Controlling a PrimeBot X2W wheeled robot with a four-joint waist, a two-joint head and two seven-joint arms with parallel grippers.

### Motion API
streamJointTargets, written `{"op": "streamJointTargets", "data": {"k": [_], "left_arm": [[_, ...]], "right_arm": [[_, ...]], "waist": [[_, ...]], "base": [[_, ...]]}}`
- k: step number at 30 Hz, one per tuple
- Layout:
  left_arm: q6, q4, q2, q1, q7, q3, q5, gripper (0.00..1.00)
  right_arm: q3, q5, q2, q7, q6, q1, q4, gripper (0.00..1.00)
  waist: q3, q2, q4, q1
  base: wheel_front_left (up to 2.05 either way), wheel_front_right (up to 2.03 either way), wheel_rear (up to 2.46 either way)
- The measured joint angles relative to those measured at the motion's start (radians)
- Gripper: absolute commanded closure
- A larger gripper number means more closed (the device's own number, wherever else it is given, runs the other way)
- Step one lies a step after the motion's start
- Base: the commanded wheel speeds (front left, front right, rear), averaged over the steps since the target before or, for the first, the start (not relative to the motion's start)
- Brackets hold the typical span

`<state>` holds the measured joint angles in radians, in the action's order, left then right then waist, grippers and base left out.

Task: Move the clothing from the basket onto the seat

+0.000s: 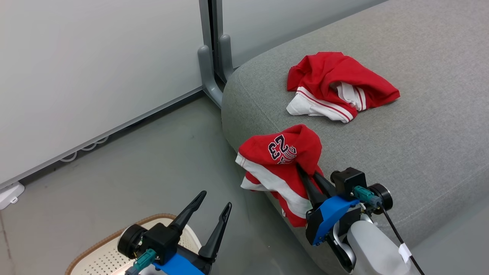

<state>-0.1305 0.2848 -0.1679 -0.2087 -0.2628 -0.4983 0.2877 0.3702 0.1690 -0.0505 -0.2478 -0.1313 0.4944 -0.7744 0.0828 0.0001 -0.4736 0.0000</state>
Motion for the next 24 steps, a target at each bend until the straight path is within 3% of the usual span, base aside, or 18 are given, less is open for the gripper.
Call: {"op": "streamJointTargets", "data": {"k": [10, 24], "left_arm": [[0.000, -0.013, -0.007, -0.030, 0.000, -0.015, -0.009, 0.00], [0.000, -0.080, -0.081, -0.201, 0.000, -0.077, -0.036, 0.00]], "right_arm": [[-0.070, -0.046, -0.026, 0.021, 0.000, 0.095, -0.001, 1.00], [-0.388, 0.007, -0.321, 0.155, 0.000, 0.493, 0.090, 1.00]], "waist": [[0.043, 0.0000, 0.018, 0.0000], [0.262, 0.0000, 0.098, 0.0001]], "base": [[0.00, 0.00, 0.00], [0.00, 0.00, 0.00]]}}
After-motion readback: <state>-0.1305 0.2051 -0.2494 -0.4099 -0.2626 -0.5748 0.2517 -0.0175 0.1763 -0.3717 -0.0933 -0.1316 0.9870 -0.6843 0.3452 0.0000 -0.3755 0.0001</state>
